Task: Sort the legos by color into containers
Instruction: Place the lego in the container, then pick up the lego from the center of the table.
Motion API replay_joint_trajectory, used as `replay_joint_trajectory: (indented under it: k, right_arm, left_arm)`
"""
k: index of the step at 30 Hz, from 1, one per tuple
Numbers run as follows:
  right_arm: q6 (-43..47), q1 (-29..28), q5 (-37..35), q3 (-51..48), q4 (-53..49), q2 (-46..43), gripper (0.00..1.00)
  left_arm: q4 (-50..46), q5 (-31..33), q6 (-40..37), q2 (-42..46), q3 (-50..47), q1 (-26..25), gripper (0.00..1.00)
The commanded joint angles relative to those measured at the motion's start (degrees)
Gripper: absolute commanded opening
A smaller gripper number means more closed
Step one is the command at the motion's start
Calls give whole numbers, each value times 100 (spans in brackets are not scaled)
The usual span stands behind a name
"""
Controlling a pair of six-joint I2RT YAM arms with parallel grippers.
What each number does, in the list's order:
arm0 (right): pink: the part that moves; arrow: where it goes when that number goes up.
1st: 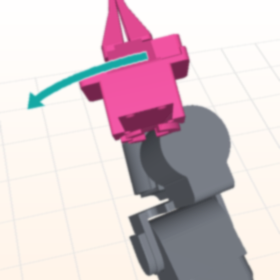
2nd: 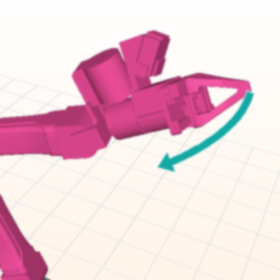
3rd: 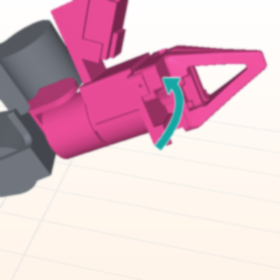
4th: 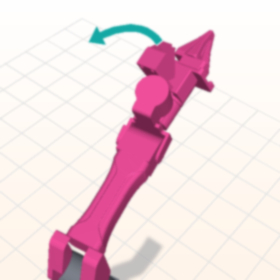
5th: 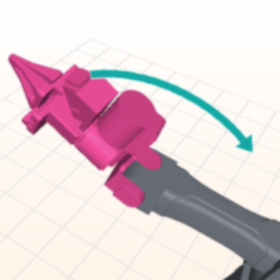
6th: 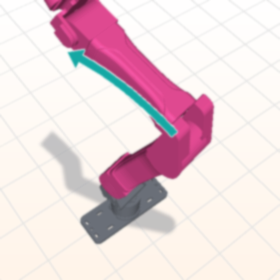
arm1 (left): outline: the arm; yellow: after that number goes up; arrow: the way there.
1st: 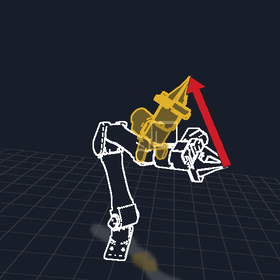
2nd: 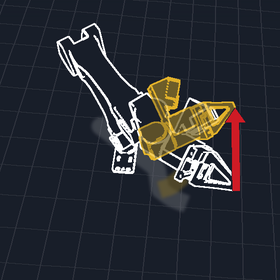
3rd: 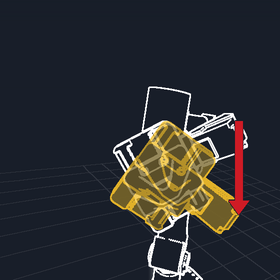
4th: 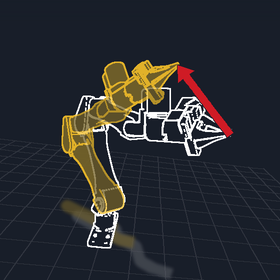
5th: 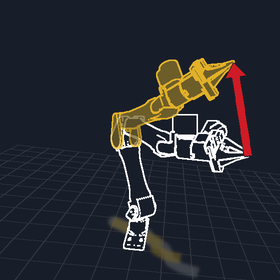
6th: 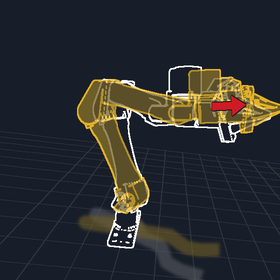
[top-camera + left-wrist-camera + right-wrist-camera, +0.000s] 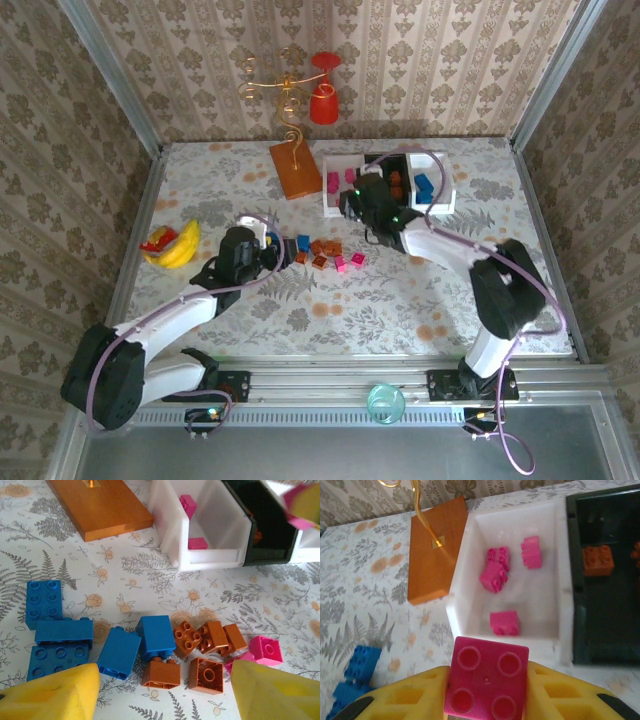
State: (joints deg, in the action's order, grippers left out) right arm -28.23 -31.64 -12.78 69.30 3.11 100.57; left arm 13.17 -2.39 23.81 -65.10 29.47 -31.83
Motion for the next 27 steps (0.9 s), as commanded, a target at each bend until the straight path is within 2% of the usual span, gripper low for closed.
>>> replay_joint_trajectory:
  k: [1, 5, 8, 12, 16, 20, 24, 27]
  right_arm:
    - [149, 241, 282, 870, -295, 843, 39]
    - [221, 450, 262, 1988, -429, 1953, 40]
    - [339, 516, 201, 2830, -815, 2536, 45]
    - [549, 527, -3, 3051, -958, 2509, 55]
    - [538, 510, 106, 2159, -419, 1747, 60]
    - [536, 377, 357, 817, -5, 651, 64]
    - [694, 100, 577, -471, -125, -335, 67]
    - [955, -176, 431, -1394, -567, -987, 67]
  left_arm:
    - [-110, -104, 165, 286, -69, -45, 71]
    - [-188, -80, 247, 494, -150, -124, 71]
    - [-279, -51, 273, 623, -187, -211, 71]
    - [-417, 67, 251, 800, -226, -305, 71]
    - [-355, 125, 204, 817, -258, -332, 71]
    - [-250, 63, 136, 729, -240, -341, 71]
    - [-117, -6, 87, 632, -265, -357, 72]
    - [3, -55, 73, 528, -293, -376, 72]
